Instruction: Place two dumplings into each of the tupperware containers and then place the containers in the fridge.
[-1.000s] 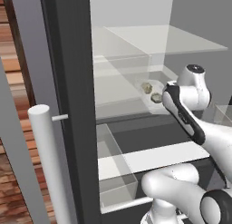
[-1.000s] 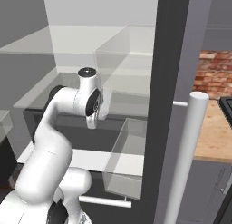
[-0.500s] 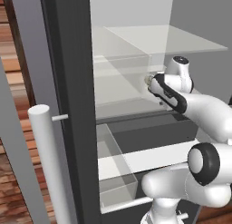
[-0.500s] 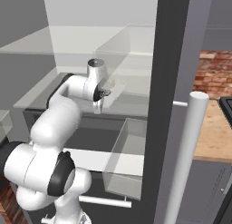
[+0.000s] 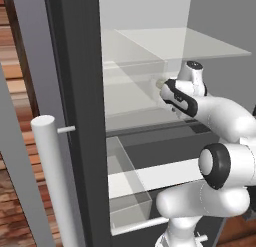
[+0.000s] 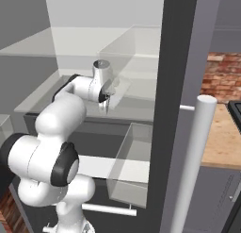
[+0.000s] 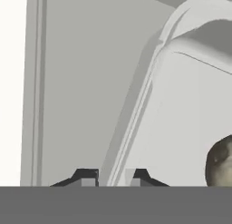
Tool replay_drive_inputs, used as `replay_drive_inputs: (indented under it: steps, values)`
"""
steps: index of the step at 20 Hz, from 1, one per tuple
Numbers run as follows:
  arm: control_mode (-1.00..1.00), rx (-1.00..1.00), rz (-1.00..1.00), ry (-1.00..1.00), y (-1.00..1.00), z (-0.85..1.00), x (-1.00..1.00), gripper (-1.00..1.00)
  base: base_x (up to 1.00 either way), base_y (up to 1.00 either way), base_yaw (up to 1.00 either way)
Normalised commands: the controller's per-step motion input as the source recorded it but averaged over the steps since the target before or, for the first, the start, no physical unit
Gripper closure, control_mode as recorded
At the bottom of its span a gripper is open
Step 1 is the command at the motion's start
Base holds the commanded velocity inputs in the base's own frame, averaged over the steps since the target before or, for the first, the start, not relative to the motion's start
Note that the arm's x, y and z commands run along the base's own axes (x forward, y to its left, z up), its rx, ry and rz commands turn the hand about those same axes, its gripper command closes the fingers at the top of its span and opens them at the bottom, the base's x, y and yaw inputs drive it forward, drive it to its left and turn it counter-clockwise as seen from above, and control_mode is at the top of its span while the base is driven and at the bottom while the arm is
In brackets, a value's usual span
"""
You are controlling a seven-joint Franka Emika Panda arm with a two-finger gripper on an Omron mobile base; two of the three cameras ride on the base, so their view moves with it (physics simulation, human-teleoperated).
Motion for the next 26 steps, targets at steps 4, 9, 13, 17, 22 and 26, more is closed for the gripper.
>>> replay_drive_inputs:
  steps: [4, 9, 13, 17, 22, 26]
  values:
    - [-1.00, 0.00, 0.00, -0.11, 0.00, -0.18, 0.22, 1.00, 0.00, 0.00, 0.00]
    - [-1.00, 0.00, 0.01, -0.07, 0.00, -0.24, 0.49, 1.00, 0.00, 0.00, 0.00]
    - [-1.00, 0.00, 0.01, 0.00, 0.00, -0.09, 0.20, 1.00, 0.00, 0.00, 0.00]
    - [-1.00, 0.00, 0.01, 0.00, 0.00, -0.01, 0.01, 1.00, 0.00, 0.00, 0.00]
    - [-1.00, 0.00, 0.01, 0.00, 0.00, 0.00, 0.00, -1.00, 0.00, 0.00, 0.00]
    - [-1.00, 0.00, 0.00, 0.00, 0.00, -0.02, 0.00, -1.00, 0.00, 0.00, 0.00]
